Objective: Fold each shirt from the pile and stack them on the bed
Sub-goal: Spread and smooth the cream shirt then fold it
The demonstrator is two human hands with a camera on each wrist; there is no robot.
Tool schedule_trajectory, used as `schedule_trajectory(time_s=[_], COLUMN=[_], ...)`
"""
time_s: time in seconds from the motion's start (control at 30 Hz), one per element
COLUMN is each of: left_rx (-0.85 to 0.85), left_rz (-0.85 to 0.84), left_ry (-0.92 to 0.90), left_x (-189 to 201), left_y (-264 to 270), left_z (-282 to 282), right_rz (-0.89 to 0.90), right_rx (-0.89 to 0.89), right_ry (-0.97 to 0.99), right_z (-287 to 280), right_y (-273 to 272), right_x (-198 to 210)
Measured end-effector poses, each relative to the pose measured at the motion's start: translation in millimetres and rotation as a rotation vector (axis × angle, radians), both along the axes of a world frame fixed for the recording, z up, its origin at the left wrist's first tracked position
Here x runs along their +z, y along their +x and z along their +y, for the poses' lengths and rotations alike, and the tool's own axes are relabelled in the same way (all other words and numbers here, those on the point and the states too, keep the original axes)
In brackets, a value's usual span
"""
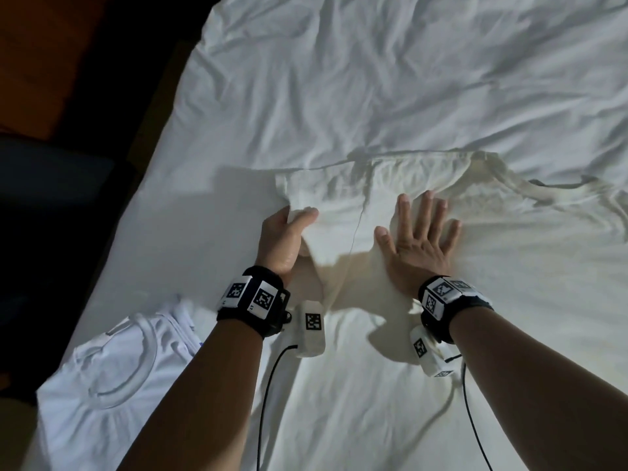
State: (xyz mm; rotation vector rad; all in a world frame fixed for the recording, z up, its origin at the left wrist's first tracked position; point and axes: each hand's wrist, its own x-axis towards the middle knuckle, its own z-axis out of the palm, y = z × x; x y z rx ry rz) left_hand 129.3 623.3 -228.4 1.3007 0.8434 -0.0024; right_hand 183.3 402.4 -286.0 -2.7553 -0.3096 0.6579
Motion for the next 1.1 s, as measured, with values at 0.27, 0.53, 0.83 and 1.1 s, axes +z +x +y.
schedule_trajectory(time_s=[0.27,0.53,0.83,1.1], left_rx=[0.195,0.087,-1.028,-1.128], left_rz=[-0.007,-0.061,0.272,-0.023], left_ry=[0.334,1.192,1.385,1.447], left_x=[-24,-8,-42,-10], left_y=[-22,-15,17,55], left_z=[20,3,-4,-77], right_rz=[0.002,0.004,0.014,0.082], right_rx=[-0.003,0.006,0.006,0.038], right_ry=[-0.012,-0.009,0.018,0.094], right_z=[0,0,-3,-6], right_y=[0,-1,1,7], right_x=[1,1,1,10])
